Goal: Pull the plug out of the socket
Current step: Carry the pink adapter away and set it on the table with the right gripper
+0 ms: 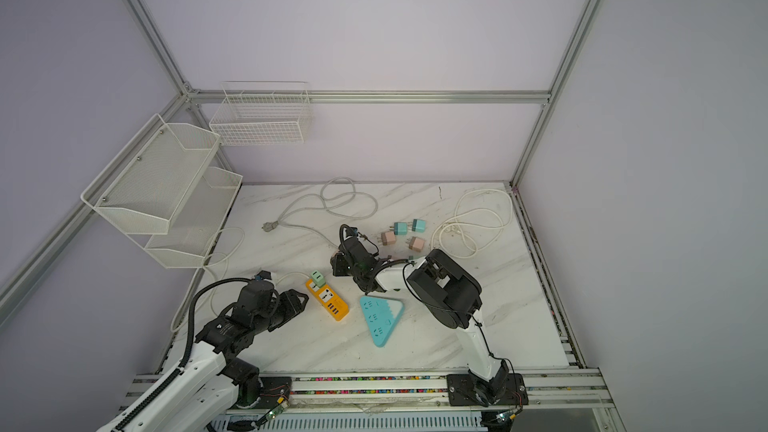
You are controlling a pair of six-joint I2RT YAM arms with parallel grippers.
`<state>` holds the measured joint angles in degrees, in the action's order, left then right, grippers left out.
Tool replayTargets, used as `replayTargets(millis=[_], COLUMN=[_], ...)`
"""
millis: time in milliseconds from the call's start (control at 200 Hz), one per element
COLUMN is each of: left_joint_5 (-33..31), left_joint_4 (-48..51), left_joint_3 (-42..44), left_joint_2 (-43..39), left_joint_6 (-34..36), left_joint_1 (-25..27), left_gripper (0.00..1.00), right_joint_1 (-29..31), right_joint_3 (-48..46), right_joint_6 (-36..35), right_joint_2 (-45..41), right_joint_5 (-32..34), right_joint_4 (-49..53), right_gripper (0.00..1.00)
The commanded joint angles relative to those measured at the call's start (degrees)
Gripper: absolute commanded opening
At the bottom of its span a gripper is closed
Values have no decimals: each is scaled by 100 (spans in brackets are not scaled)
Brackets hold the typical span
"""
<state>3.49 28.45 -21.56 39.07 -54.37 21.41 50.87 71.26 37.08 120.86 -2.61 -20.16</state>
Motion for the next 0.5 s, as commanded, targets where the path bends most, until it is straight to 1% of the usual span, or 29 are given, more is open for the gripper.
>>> replayTargets(millis=[0,295,405,495], left_joint_5=[-93,-164,-151,-146], left_joint_4=[-44,-12,-18,-17], left_joint_3=[-410,-427,-430,-443], left_joint_2=[-57,-52,-40,-40], left_joint_6=[49,71,67,71], left_joint_1=[-18,-23,-27,-32], left_gripper=[58,60,60,61], right_joint_1=[-25,-43,-43,-54], right_joint_3=[183,367,338,335], right_joint_6=[107,7,-17,-30], right_joint_2=[107,318,290,254], right_joint_5=[32,82,103,128], right_joint_4=[-78,137,145,169], right_gripper=[16,23,27,29])
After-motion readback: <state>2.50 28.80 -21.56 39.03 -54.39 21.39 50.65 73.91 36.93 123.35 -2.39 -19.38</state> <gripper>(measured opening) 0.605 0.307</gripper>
